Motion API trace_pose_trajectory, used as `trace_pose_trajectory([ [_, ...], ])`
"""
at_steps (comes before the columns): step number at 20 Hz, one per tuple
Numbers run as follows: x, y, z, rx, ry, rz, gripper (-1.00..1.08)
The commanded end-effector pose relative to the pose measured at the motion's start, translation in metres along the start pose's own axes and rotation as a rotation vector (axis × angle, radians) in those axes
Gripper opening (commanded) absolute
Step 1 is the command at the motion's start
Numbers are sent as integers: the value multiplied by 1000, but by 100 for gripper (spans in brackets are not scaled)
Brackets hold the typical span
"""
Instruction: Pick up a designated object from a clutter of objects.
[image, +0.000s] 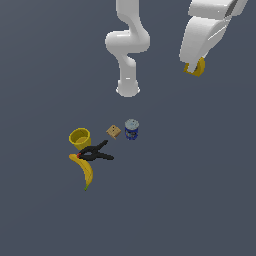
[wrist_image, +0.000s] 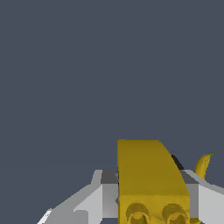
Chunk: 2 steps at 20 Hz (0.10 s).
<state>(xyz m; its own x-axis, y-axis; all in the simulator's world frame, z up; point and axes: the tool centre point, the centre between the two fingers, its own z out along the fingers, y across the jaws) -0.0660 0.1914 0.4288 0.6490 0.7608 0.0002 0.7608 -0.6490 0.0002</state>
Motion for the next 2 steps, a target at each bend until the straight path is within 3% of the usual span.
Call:
trace_pose_trajectory([
  [1,0,0,0,0,0,0,-100],
  [2,0,0,0,0,0,0,-100],
])
